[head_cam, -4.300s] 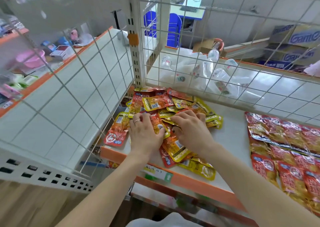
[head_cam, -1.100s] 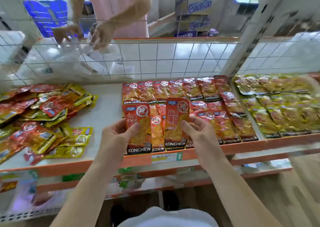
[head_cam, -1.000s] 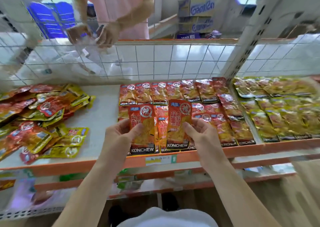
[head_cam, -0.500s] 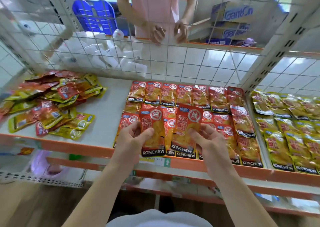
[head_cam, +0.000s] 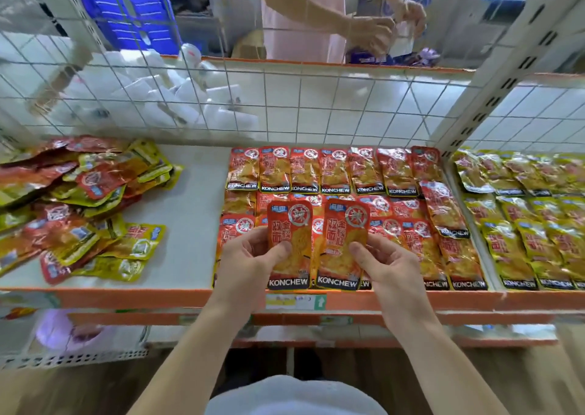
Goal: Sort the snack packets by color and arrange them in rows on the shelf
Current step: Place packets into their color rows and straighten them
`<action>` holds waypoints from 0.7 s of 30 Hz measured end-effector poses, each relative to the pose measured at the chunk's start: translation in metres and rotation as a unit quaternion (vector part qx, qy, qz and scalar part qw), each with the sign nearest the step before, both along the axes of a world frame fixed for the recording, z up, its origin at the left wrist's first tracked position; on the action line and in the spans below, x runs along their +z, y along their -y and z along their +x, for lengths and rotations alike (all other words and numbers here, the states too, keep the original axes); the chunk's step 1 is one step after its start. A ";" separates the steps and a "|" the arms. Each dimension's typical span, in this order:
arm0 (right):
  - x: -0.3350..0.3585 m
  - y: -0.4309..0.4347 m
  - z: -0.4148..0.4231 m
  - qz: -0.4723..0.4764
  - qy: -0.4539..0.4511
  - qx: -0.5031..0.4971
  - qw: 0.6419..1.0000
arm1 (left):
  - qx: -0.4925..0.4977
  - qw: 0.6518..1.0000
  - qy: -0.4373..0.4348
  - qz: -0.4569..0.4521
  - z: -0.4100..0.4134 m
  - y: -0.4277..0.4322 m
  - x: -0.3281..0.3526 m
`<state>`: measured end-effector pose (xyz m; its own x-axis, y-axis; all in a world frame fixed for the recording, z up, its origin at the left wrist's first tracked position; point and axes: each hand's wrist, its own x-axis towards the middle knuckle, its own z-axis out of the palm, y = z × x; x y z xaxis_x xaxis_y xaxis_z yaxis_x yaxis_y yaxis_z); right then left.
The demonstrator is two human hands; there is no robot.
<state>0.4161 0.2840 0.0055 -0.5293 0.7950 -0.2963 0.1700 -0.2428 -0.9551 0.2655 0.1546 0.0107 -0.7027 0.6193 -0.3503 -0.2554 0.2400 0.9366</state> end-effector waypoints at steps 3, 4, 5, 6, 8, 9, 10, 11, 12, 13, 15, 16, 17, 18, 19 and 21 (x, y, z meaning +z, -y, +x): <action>0.004 0.003 -0.004 0.013 0.004 -0.023 1.000 | -0.027 1.000 0.006 0.014 -0.010 -0.006 -0.001; 0.005 0.004 -0.005 0.014 0.008 -0.034 0.999 | -0.034 0.999 0.007 0.022 -0.014 -0.006 -0.001; 0.005 0.005 -0.006 0.015 0.012 -0.044 0.999 | -0.041 0.999 0.007 0.029 -0.019 -0.007 -0.001; 0.006 0.007 -0.007 0.016 0.016 -0.052 0.998 | -0.047 0.998 0.008 0.035 -0.023 -0.008 0.000; 0.006 0.010 -0.009 0.026 0.025 -0.057 0.998 | -0.055 0.997 0.015 0.042 -0.031 -0.008 0.001; 0.007 0.013 -0.010 0.033 0.028 -0.058 0.997 | -0.062 0.997 0.023 0.045 -0.035 -0.008 0.001; 0.007 0.016 -0.012 0.038 0.030 -0.059 0.997 | -0.070 0.996 0.033 0.050 -0.039 -0.008 0.000; 0.007 0.019 -0.012 0.044 0.033 -0.058 0.997 | -0.076 0.995 0.046 0.055 -0.042 -0.007 -0.001; 0.007 0.023 -0.013 0.047 0.037 -0.057 0.997 | -0.083 0.993 0.058 0.058 -0.045 -0.007 0.000; 0.006 0.026 -0.013 0.051 0.043 -0.059 0.996 | -0.092 0.992 0.066 0.058 -0.047 -0.006 -0.001; 0.002 0.031 -0.013 0.051 0.056 -0.076 0.994 | -0.112 0.990 0.063 0.054 -0.050 -0.005 -0.005; -0.001 0.034 -0.012 0.049 0.062 -0.089 0.993 | -0.118 0.990 0.058 0.050 -0.051 -0.004 -0.006; -0.002 0.036 -0.012 0.048 0.068 -0.101 0.991 | -0.121 0.990 0.055 0.048 -0.052 -0.004 -0.008; -0.003 0.037 -0.011 0.048 0.072 -0.111 0.990 | -0.121 0.990 0.055 0.048 -0.053 -0.004 -0.009; -0.004 0.037 -0.010 0.049 0.075 -0.118 0.989 | -0.120 0.990 0.053 0.048 -0.053 -0.005 -0.009; -0.001 0.035 -0.008 0.049 0.081 -0.125 0.988 | -0.117 0.991 0.040 0.043 -0.052 -0.008 -0.008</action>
<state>0.4082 0.2489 0.0048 -0.2647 0.9236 -0.2773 0.2696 -0.2052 -0.9408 0.2134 0.1630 0.0026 -0.5077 0.7920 -0.3390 -0.2770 0.2225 0.9347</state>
